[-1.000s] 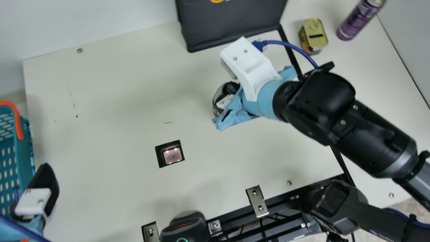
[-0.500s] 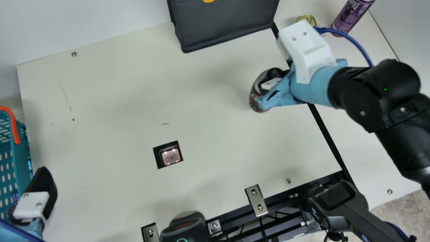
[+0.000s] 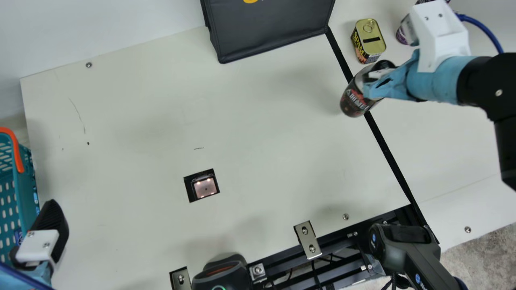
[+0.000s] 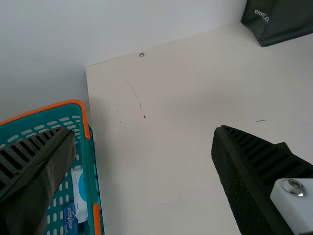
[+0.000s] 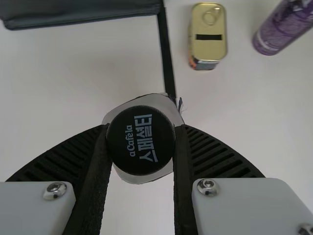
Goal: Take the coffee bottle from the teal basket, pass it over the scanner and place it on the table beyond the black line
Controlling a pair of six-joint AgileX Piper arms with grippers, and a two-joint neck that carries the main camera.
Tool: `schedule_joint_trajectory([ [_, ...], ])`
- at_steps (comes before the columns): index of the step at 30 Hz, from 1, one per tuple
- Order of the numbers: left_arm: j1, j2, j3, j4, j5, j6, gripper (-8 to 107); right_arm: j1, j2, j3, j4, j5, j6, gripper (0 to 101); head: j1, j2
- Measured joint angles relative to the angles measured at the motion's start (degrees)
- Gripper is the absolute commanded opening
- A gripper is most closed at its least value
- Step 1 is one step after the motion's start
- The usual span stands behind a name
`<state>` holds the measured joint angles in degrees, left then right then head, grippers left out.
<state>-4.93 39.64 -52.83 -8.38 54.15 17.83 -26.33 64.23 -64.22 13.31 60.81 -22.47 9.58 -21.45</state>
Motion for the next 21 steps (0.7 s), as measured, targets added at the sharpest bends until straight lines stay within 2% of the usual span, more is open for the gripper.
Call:
schedule_joint_trajectory([
  [5, 0.0, 0.0, 0.0, 0.0, 0.0, 0.0, 90, -9.2, 3.5, -1.7, 3.2, -0.5, -7.6, 0, 0.0, 0.0],
  [11, 0.0, 0.0, 0.0, 0.0, 0.0, 0.0, 90, -17.1, 7.9, -4.0, 5.6, -1.4, -14.6, 0, 0.0, 0.0],
  [21, 0.0, 0.0, 0.0, 0.0, 0.0, 0.0, 90, -22.7, 15.1, -9.0, 6.6, -2.7, -20.4, 0, 0.0, 0.0],
])
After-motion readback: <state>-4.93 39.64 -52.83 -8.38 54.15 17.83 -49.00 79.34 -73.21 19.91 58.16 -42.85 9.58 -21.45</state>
